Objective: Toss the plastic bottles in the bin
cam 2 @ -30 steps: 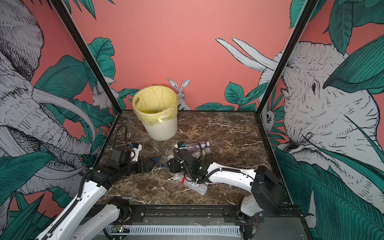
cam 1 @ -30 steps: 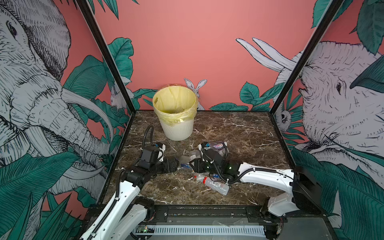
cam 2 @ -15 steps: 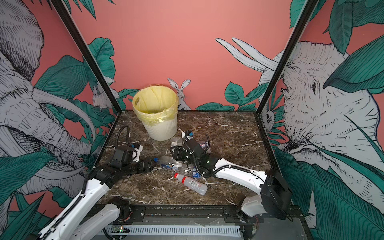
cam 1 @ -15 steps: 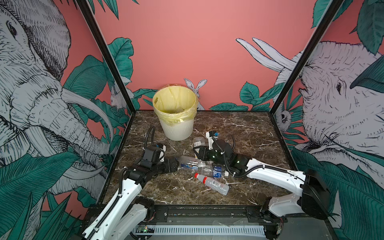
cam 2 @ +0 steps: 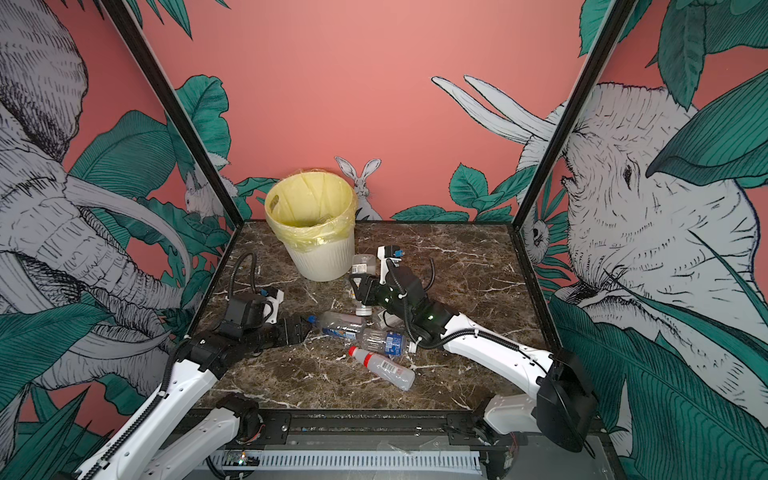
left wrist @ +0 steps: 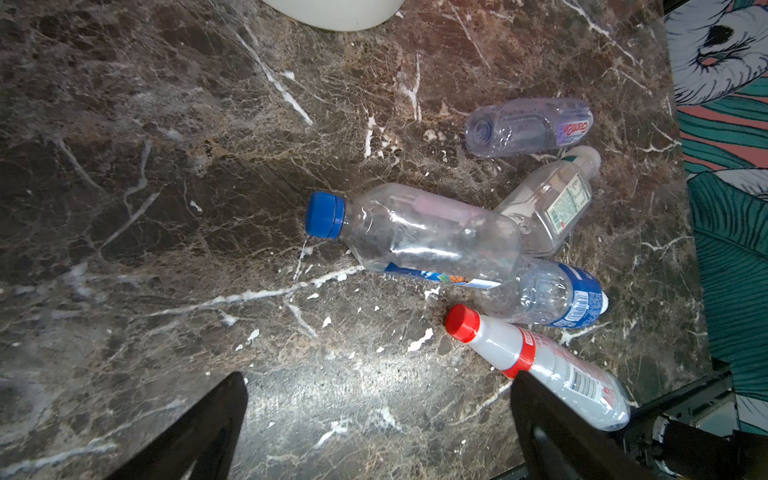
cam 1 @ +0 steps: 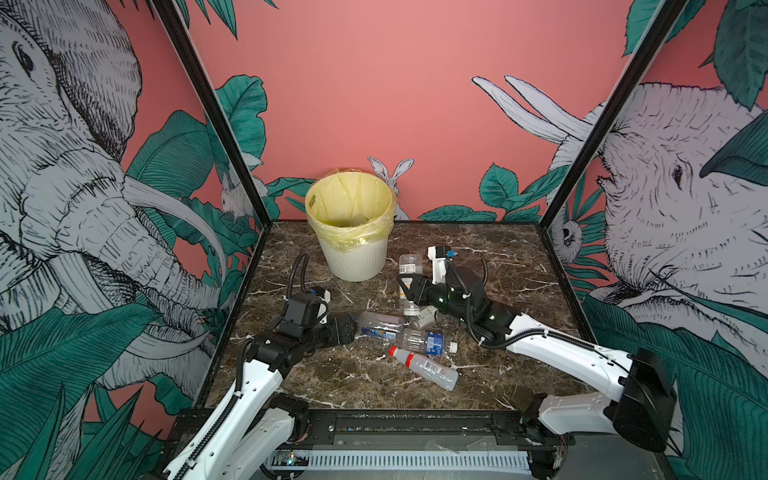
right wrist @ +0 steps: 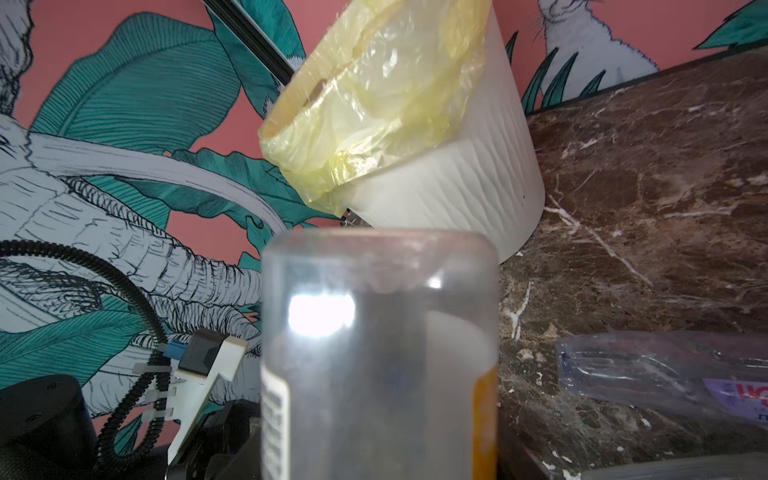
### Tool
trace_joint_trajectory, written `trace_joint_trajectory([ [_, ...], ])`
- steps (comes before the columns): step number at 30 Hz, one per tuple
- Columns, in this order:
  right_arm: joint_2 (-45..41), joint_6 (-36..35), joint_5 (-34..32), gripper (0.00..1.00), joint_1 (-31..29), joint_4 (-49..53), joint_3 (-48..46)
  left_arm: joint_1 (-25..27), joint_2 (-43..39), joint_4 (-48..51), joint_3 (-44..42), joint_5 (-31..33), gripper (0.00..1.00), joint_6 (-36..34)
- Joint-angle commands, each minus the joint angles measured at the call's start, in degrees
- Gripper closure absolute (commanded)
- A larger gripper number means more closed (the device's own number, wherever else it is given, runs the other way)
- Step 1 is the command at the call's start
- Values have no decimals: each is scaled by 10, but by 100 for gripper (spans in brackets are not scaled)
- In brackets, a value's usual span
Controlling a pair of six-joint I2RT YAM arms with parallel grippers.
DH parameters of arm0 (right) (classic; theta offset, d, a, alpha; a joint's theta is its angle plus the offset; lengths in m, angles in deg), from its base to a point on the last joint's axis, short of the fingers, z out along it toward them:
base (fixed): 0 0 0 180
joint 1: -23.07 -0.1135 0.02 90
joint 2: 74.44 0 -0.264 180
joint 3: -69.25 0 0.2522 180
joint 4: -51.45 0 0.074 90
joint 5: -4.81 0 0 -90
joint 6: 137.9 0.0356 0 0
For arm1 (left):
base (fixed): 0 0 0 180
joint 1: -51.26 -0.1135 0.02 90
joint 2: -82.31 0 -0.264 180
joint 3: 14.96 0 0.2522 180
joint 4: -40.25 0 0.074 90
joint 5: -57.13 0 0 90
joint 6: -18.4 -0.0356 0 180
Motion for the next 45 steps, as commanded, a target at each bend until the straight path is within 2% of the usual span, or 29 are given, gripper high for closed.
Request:
trace_joint_trajectory([
  [1,-34,-18,-8,51,3,-48,-24,1,-5,6,-8,4,1,6],
  [6,-70,-34,-28,50,3,-56,-62,1,-6,11,-10,7,1,-3],
  [9,-65,-49,-29,49,3,-59,-44,1,-11,10,-16,4,1,0],
  [13,-12,-90,-8,46,3,-58,46,1,-18,-2,-23,-2,1,9],
  [16,62,-136,12,46,3,-51,164,1,-29,-9,-20,-16,1,19],
  [20,209,-204,-13,44,6,-17,389,1,-43,-3,-13,-33,1,34],
  [21,258,-221,-27,39,10,7,462,1,-45,1,-9,-36,1,37],
  [23,363,-235,-58,7,23,88,638,1,-48,11,-4,-37,1,39],
  [24,428,-226,-72,0,32,159,763,1,-49,14,-2,-35,1,39],
  [27,606,-193,-67,1,53,321,1110,2,-53,20,3,-33,1,41],
  [29,659,-175,-48,1,58,360,1231,1,-56,23,7,-33,1,43],
  [31,634,-174,-32,1,55,363,1214,1,-62,25,9,-29,1,43],
  [32,594,-179,-21,1,51,342,1147,1,-65,26,10,-27,1,44],
  [35,431,-190,-13,1,43,154,823,2,-73,23,4,-23,1,46],
  [36,391,-184,-23,1,43,111,742,1,-73,18,-1,-20,1,47],
  [45,190,-164,-32,1,27,45,395,1,-29,-6,-16,46,1,72],
])
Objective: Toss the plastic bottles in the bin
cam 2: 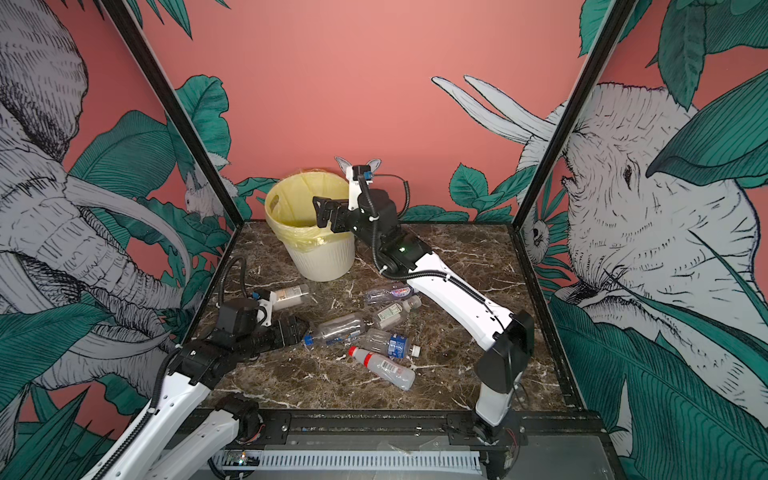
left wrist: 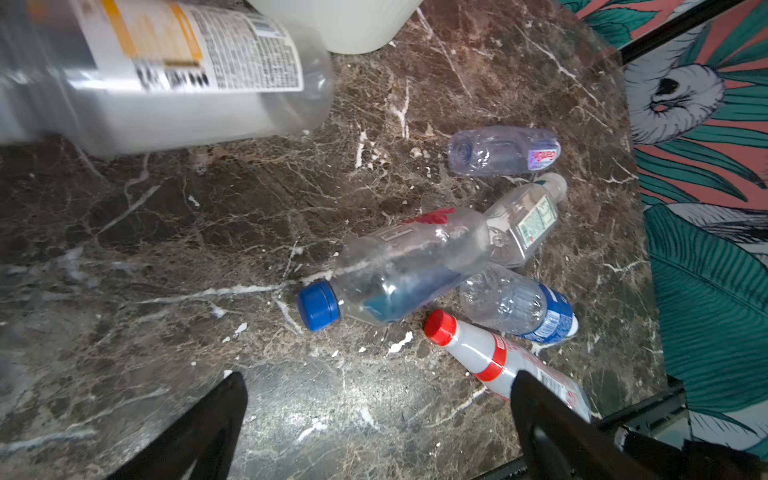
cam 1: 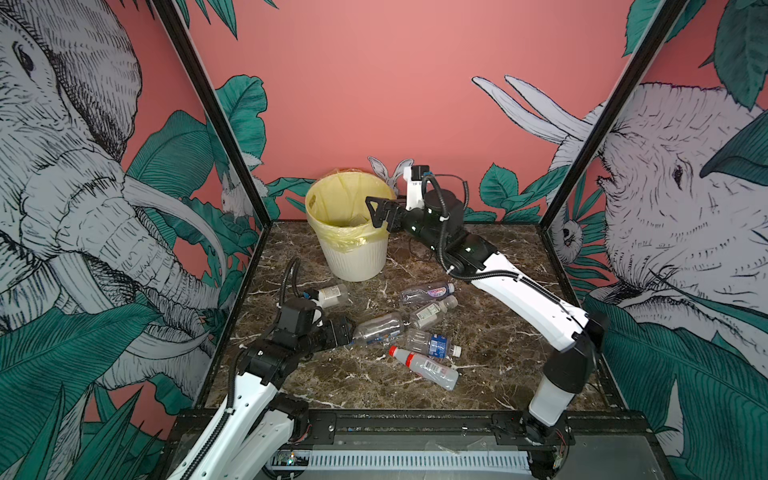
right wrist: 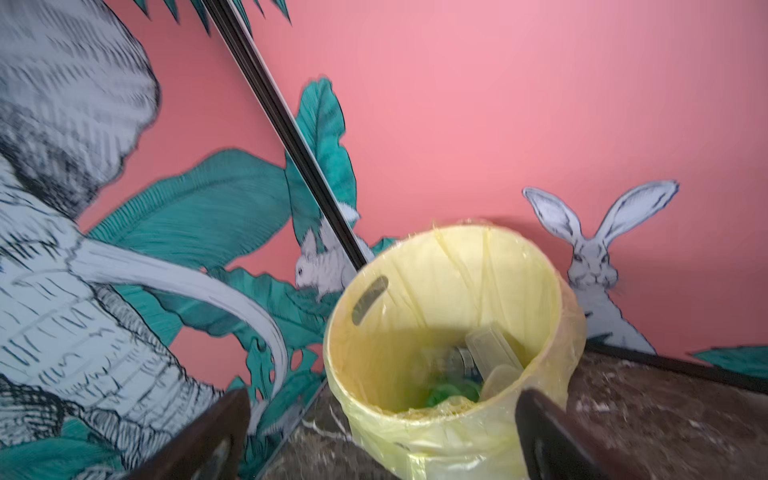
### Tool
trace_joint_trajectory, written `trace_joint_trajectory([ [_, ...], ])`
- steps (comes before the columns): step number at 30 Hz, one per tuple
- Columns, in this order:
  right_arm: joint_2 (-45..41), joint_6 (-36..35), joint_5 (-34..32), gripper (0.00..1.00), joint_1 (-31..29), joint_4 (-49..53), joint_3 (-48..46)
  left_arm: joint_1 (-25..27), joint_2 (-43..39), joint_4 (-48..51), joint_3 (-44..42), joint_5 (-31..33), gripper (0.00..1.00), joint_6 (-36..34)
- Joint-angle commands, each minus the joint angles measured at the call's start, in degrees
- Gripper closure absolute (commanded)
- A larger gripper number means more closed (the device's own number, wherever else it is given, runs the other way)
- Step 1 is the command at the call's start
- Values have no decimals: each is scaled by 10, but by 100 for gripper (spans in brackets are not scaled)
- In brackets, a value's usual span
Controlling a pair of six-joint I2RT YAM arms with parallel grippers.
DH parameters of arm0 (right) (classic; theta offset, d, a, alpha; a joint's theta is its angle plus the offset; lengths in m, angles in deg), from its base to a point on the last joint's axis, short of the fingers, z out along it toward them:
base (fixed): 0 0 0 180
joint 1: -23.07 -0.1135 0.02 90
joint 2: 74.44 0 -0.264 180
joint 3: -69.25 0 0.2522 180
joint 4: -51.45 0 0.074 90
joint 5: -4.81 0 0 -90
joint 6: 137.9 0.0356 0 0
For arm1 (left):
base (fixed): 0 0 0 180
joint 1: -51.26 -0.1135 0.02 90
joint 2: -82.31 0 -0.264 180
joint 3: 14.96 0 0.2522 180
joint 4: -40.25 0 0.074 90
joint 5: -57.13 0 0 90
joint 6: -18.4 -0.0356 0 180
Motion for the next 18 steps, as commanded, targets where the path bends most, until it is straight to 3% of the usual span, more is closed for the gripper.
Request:
trace_joint_trajectory([
  [1,-54,15,-5,1,-8,-64,-97,1,16,-15,-8,39,1,24],
  [11,-227,71,-72,1,-26,6,-338,0,65,1,27,115,1,65],
  [18,-291,117,-87,1,-30,42,-421,-8,93,95,93,241,1,148],
])
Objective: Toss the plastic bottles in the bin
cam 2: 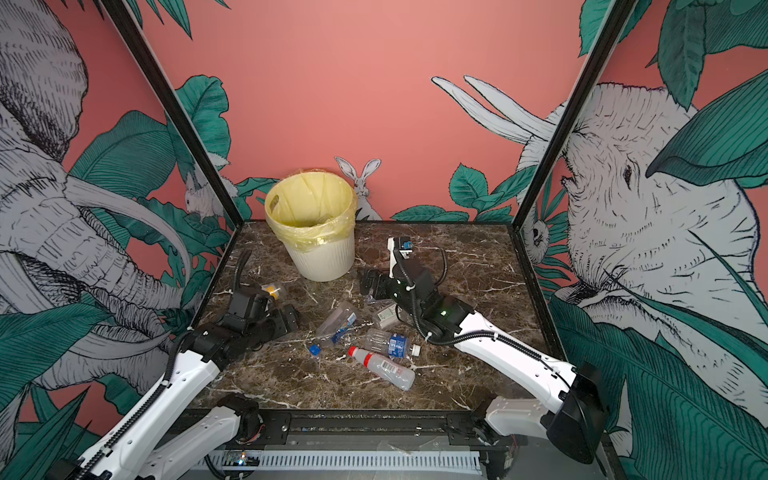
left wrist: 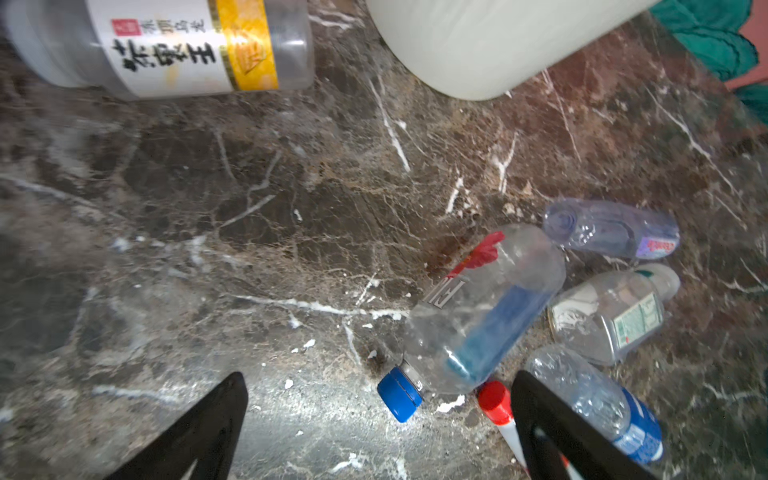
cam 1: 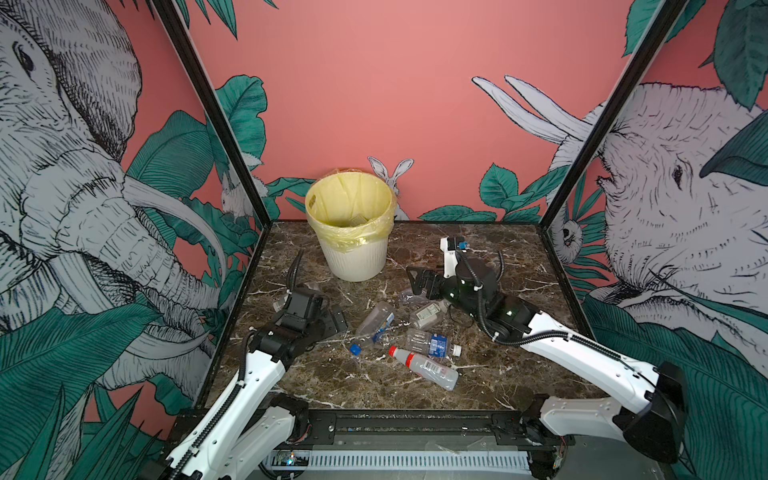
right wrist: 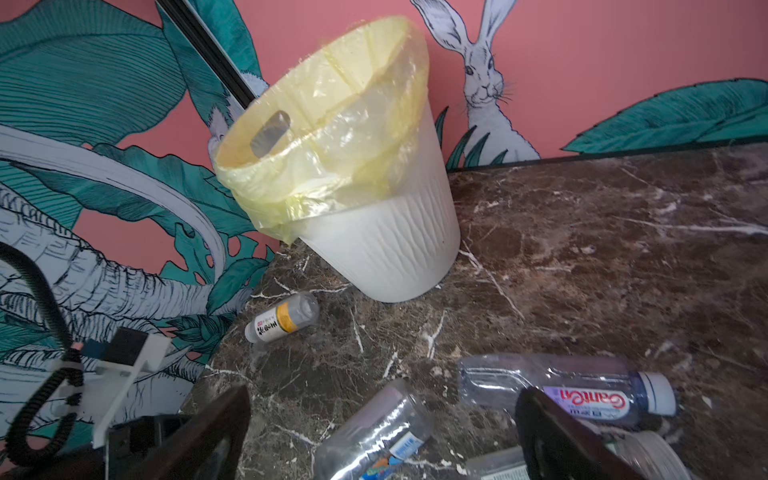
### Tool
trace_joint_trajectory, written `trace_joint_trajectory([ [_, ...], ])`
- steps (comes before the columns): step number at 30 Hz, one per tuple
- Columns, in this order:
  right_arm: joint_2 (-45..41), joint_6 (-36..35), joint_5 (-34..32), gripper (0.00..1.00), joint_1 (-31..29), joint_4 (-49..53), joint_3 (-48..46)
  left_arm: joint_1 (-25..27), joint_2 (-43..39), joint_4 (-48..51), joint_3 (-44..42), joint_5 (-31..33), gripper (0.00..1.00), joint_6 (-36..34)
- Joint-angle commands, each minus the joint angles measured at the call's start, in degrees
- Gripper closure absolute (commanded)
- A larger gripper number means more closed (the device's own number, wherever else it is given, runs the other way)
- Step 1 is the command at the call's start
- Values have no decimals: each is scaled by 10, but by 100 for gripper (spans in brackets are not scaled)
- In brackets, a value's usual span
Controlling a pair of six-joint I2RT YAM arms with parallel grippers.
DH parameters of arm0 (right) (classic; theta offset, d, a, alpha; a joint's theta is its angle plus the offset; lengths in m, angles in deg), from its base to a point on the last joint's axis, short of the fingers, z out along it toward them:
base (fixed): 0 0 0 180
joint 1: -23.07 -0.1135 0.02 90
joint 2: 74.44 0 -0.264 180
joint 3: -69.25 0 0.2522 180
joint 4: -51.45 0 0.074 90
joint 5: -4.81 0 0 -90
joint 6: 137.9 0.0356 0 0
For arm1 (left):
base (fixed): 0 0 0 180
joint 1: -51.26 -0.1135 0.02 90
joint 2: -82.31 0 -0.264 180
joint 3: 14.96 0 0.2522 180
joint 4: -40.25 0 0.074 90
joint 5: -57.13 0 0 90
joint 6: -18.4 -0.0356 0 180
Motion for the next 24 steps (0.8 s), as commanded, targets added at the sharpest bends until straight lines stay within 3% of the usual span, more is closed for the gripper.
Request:
trace_joint_trajectory([
  [1,-26,32,-22,1,-6,7,-17,-11,15,75,49,100,0,67],
  [6,-42,44,-27,1,-12,22,-41,-86,63,157,119,112,1,159],
  [11,-62,51,-33,1,-13,26,-68,-151,114,142,166,104,0,206],
  [16,-95,50,-55,1,-14,37,-94,-220,198,88,202,22,0,270],
  [19,-118,46,-71,1,-14,47,-109,-241,266,56,229,-8,0,292],
  [24,-150,32,-109,1,-12,66,-127,-251,369,49,290,-1,0,336],
])
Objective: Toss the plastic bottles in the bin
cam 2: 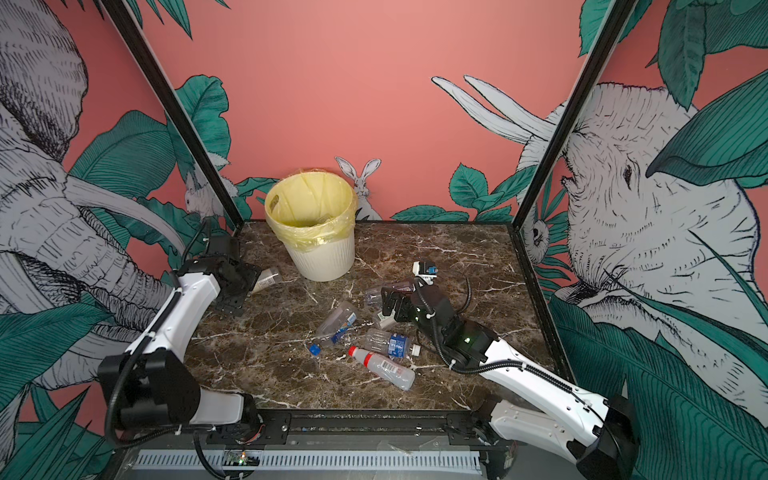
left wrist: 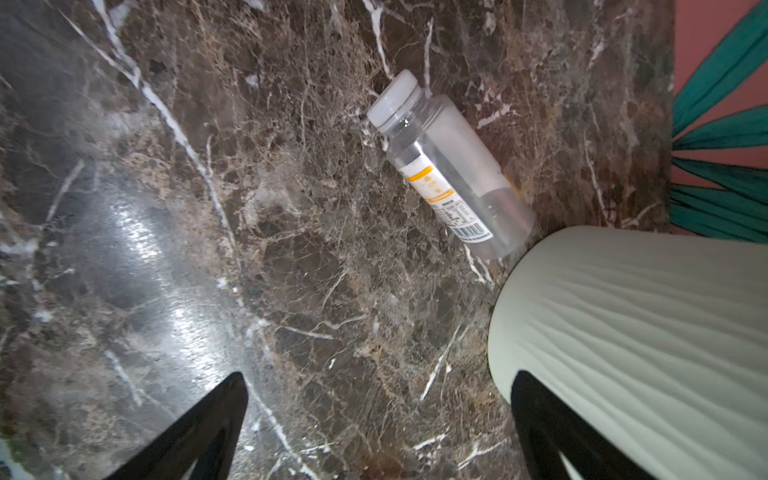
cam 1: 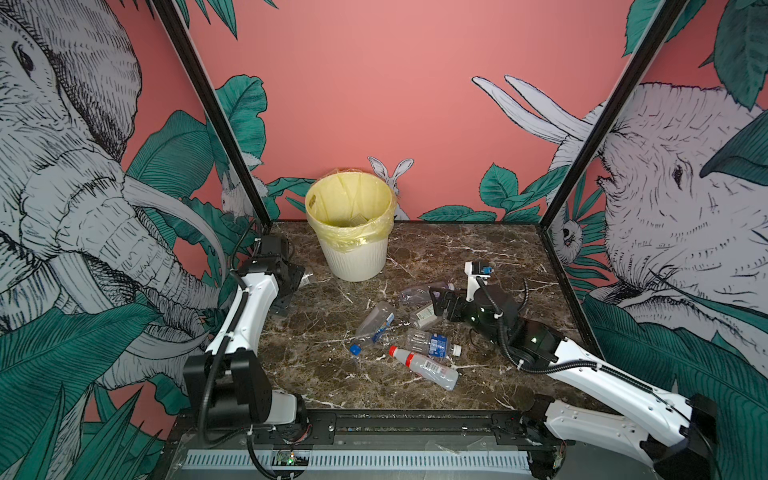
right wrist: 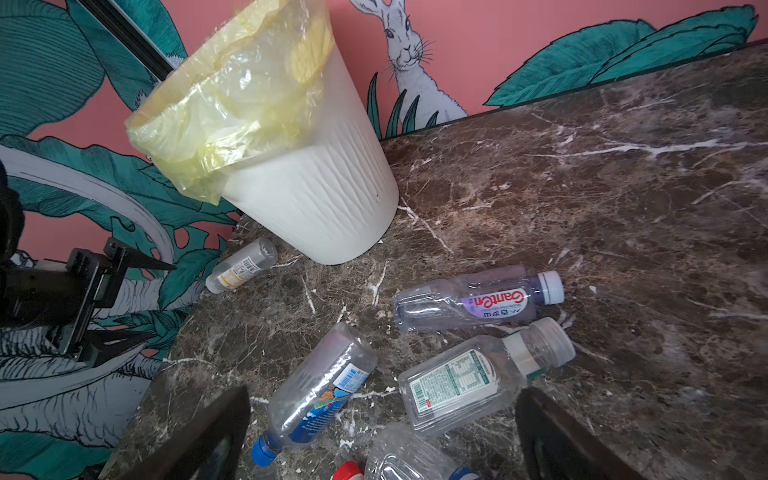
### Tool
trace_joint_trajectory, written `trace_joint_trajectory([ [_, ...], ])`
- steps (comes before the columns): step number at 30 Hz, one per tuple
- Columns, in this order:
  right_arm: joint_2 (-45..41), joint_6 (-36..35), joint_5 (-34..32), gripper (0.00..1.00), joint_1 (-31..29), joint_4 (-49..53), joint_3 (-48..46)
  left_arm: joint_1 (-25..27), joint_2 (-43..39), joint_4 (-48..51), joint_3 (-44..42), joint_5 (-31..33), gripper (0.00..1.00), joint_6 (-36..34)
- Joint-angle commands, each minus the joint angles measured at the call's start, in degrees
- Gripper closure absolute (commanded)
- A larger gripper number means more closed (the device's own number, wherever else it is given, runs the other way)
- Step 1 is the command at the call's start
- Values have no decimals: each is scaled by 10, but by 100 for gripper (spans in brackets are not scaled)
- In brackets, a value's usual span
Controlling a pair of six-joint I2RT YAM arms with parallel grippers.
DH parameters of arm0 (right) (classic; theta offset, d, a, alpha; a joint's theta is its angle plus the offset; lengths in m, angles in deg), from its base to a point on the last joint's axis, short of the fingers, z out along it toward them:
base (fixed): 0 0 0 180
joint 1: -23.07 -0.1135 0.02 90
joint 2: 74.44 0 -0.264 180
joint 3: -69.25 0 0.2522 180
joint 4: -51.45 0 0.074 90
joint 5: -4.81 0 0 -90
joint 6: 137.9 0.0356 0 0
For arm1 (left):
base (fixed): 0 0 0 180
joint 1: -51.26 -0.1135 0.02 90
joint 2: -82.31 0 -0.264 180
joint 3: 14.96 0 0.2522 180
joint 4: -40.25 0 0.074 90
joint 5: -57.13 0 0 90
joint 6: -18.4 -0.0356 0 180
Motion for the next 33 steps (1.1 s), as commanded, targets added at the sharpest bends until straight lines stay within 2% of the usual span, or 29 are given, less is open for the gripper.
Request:
trace_joint_trajectory([
  [1,-23,-14,-43,1,-2,9,-10,-5,38,-17,34,-6,1,64],
  [7,-32,-38,-56,1,5,19,-13,-10,120,-32,86,51,1,132],
  [13,-26,-56,-54,0,21,18,-9,-30,215,-50,161,56,0,194],
  [20,-9,-79,-44,0,41,19,11,-45,391,-36,347,53,0,224],
  [23,0,-83,-45,1,49,25,19,-46,483,26,475,44,1,222],
  [25,4,-83,-49,0,55,25,22,-45,525,59,528,37,1,230],
  [30,9,-80,-56,1,66,19,25,-46,539,32,499,43,2,285],
  [33,14,-77,-61,0,70,14,26,-46,541,49,494,57,6,308],
])
